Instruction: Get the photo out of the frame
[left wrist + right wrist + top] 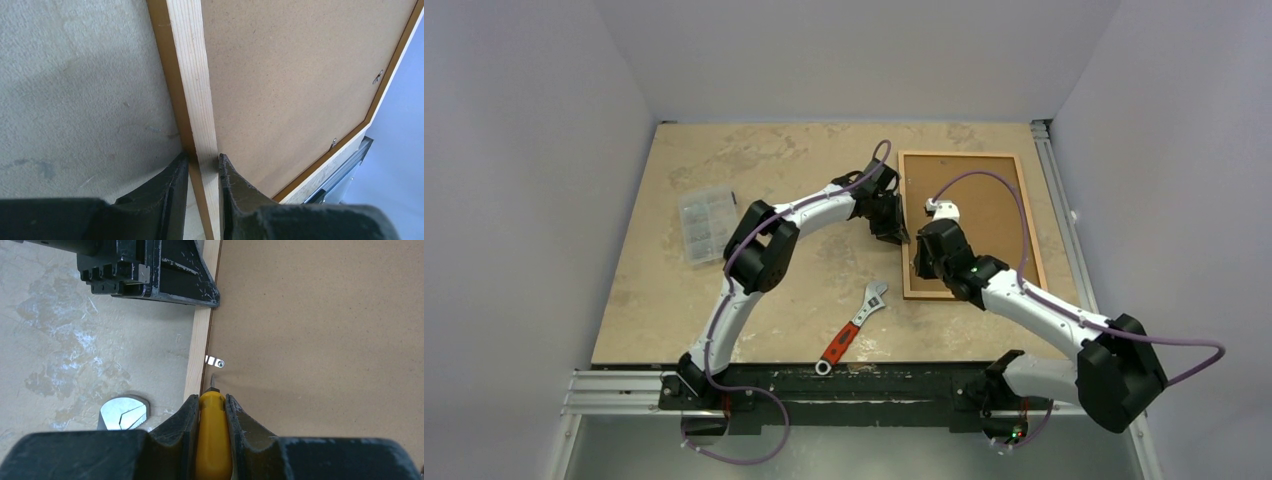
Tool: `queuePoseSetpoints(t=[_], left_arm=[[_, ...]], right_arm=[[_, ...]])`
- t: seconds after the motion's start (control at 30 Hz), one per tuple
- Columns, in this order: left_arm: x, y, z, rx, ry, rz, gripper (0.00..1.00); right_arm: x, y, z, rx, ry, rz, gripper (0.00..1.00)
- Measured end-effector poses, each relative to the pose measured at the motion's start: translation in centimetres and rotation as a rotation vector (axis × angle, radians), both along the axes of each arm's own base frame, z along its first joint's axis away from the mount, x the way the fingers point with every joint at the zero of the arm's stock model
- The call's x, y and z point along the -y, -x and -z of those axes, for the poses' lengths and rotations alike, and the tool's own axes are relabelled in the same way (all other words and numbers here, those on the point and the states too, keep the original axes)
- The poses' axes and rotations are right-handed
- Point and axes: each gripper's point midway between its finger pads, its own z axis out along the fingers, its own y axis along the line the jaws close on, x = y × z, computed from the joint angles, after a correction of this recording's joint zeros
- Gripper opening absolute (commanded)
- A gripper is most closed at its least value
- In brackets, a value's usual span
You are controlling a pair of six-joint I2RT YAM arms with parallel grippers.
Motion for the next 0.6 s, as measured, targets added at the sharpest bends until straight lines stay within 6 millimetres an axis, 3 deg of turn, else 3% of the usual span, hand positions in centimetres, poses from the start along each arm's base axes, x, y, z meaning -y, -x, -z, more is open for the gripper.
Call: queuePoseSetpoints(t=[0.6], left_arm=[[0.0,0.0,0.0,-0.003,0.004,0.000,0.00]], right_arm=[[-0.3,-1.3,0.1,0.017,0.017,0.020,0.00]])
